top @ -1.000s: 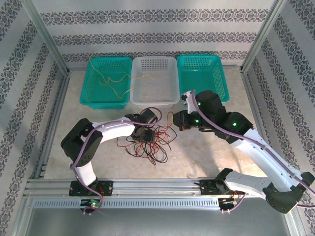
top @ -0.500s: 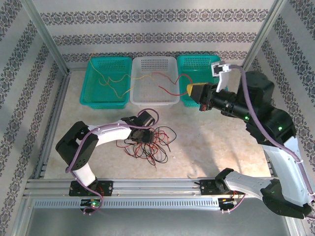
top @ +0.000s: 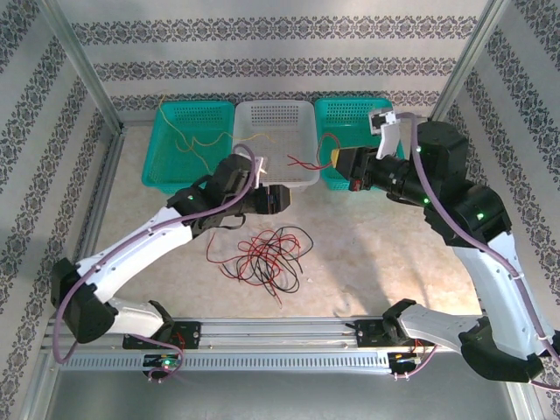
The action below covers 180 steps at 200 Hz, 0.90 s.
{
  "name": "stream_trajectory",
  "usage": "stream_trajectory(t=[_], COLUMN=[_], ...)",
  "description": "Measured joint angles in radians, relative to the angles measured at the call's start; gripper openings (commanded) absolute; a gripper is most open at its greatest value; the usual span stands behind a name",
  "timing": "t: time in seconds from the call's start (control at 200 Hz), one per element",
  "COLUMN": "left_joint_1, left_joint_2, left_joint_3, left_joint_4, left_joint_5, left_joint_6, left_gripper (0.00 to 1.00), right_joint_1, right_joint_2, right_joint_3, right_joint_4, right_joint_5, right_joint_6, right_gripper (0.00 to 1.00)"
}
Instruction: Untangle the cables
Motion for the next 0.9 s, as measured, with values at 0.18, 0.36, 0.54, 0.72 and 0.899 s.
stream_trajectory(t=[0.18,0.36,0.54,0.72,0.899], left_joint_1=[0.000,0.003,0.016,0.030,0.059], left_joint_2=[-0.042,-0.042,-0.021,-0.006,-0.006], left_joint_3=[0.034,0.038,0.052,0.055,0.043], left_joint_4=[0.045,0.144,0.239,0.268,0.266], left_joint_5=[0.049,0.126,0.193,0.233,0.223], left_joint_6=[-0.006,-0.024,-0.052,-0.060,-0.066], left_gripper=[0.71,0.71,0.71,0.70,0.72], right_joint_1=[-0.004,-0.004,-0.017,-0.080,-0.175], right_joint_2=[0.000,0.005,0.005,0.047,0.138], right_joint_3=[-0.051,-0.065,-0.080,-0.083,-0.042], right_joint_4=[0.001,0.012,0.036,0.053,0.065], right_joint_5=[-0.012,-0.022,-0.025,-0.036,-0.043], right_joint_6=[0.011,0.026,0.040,0.064,0.075], right_gripper=[0.00,0.00,0.00,0.00,0.00])
